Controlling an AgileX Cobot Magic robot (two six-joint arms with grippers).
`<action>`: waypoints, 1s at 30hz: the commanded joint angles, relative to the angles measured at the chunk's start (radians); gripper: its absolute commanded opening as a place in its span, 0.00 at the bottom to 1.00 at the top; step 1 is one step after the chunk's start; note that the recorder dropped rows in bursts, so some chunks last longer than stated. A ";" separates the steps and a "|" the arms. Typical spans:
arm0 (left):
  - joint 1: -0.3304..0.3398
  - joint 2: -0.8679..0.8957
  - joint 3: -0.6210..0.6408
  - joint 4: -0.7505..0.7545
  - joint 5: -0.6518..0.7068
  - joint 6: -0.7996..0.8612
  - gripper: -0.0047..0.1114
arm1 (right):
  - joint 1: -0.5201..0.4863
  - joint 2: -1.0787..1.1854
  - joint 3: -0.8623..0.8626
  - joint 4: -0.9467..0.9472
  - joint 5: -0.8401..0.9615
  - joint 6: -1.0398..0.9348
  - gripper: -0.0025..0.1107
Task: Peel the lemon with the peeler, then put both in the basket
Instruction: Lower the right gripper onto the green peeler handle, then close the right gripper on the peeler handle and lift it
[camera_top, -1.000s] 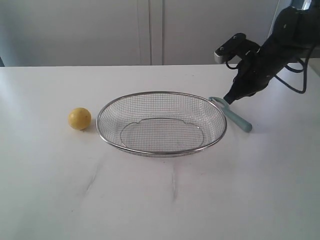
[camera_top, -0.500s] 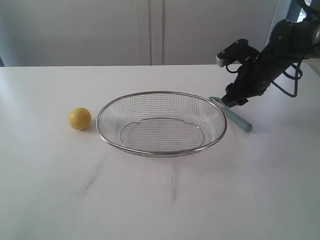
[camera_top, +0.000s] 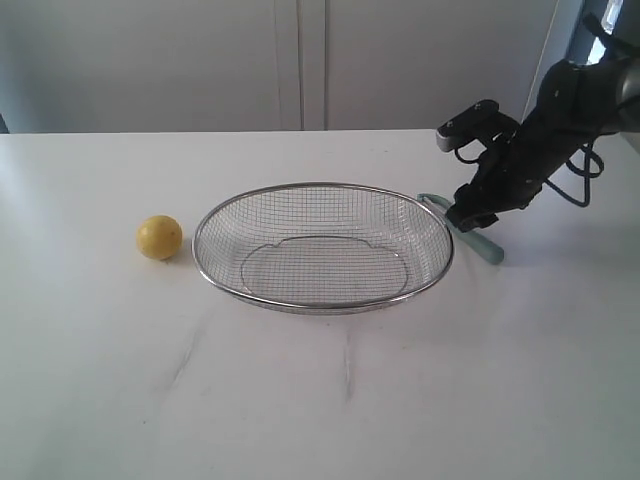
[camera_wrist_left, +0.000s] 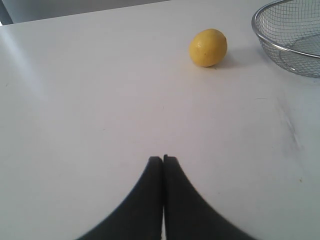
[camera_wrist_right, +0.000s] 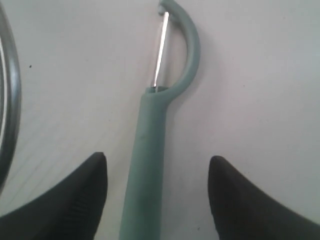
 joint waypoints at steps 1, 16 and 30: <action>-0.005 -0.004 0.004 -0.006 -0.002 -0.004 0.04 | -0.005 0.023 0.000 0.003 0.007 0.005 0.52; -0.005 -0.004 0.004 -0.006 -0.002 -0.004 0.04 | -0.005 0.068 0.000 0.003 0.016 0.005 0.49; -0.005 -0.004 0.004 -0.006 -0.002 -0.004 0.04 | -0.005 0.036 0.000 0.001 0.042 0.040 0.16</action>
